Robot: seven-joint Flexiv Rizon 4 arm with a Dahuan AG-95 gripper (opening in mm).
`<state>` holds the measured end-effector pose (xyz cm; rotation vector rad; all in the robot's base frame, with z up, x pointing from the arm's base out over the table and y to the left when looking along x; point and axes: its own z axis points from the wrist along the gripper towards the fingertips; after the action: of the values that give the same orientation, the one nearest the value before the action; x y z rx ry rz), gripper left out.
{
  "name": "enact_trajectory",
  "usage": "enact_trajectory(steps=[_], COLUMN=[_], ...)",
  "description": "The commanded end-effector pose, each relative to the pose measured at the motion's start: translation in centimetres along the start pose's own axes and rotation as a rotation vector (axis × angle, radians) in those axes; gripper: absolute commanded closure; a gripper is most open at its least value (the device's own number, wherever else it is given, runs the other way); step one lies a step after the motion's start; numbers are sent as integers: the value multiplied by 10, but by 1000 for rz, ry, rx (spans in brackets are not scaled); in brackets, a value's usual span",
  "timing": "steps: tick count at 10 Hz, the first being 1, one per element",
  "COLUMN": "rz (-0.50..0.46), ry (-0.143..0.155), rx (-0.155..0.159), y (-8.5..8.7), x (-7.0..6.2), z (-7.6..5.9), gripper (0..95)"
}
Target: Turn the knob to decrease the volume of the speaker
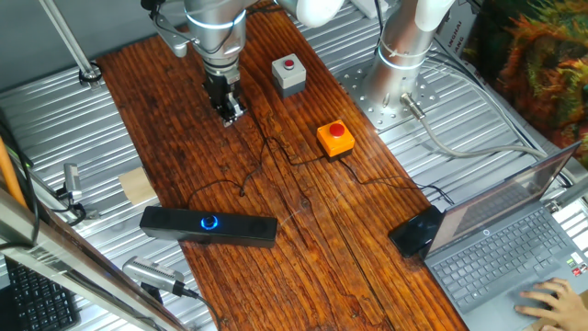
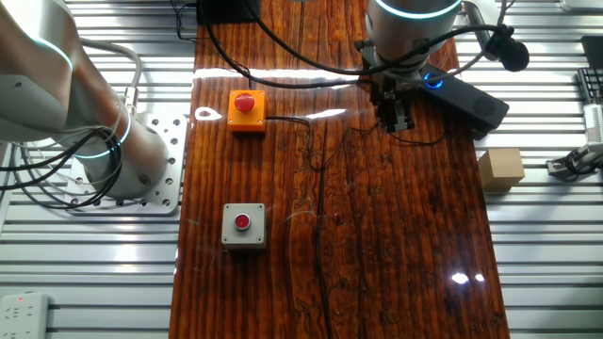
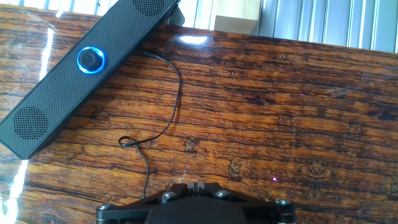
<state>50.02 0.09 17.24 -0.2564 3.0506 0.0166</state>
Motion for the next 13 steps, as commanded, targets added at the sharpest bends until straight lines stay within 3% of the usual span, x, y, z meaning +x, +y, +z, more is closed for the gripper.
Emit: enact_trajectory(steps=[1, 5, 12, 13], rz=[-2, 0, -6, -12], ry=[0, -1, 3, 2], rx=[-1, 1, -6, -10], y=[0, 0, 1, 1], x=[0, -7, -6, -12], z=[0, 5, 2, 3], gripper=[950, 950, 950, 950])
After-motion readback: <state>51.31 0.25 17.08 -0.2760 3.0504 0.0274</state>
